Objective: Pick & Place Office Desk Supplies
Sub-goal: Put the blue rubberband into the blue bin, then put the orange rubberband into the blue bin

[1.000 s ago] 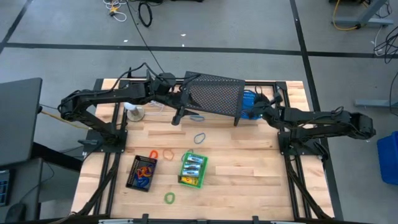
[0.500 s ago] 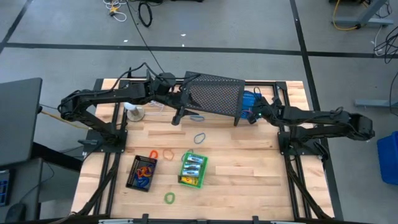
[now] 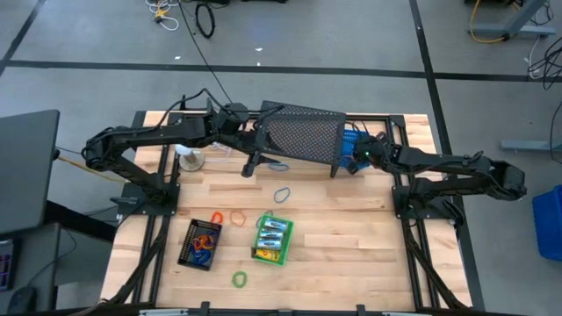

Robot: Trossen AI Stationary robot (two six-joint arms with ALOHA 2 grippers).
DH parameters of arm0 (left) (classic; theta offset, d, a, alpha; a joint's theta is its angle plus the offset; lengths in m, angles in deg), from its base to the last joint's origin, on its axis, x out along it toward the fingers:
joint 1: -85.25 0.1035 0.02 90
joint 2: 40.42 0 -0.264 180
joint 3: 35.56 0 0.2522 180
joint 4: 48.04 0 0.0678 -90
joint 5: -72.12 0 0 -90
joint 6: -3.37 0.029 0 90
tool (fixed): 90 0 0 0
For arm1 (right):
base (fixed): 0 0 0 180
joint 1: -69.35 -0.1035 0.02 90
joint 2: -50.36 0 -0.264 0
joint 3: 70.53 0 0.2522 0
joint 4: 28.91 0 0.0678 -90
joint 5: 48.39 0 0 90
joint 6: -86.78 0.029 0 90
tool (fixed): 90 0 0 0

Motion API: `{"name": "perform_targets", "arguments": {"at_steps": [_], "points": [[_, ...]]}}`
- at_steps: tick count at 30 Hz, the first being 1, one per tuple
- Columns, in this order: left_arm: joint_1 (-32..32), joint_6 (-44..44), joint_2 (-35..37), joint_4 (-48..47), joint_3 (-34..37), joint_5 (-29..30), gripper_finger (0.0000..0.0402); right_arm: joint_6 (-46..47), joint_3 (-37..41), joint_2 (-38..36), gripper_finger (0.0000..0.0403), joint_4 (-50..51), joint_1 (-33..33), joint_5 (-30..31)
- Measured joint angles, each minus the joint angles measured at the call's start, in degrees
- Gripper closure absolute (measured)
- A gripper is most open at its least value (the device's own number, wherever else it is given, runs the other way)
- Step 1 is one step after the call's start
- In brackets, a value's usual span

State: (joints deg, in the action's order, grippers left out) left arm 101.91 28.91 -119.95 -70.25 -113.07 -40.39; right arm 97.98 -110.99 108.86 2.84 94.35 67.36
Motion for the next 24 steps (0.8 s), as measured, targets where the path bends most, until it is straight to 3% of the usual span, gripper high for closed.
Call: {"name": "perform_targets", "arguments": {"at_steps": [12, 18, 24], "points": [[0.0, 0.02, -0.01, 0.07, 0.0, 0.0, 0.0236, 0.24, 0.0, 0.0, 0.0221, -0.49, 0.02, 4.05], [0.97, -0.44, 0.0, 0.07, 0.0, 0.04, 0.0236, -0.66, 0.0, -0.46, 0.0211, -3.37, -0.42, 3.47], [3.97, -2.23, 0.0, 0.07, 0.0, 1.44, 0.0236, -5.95, 0.02, -3.54, 0.0211, -9.93, -5.9, -0.17]]}}
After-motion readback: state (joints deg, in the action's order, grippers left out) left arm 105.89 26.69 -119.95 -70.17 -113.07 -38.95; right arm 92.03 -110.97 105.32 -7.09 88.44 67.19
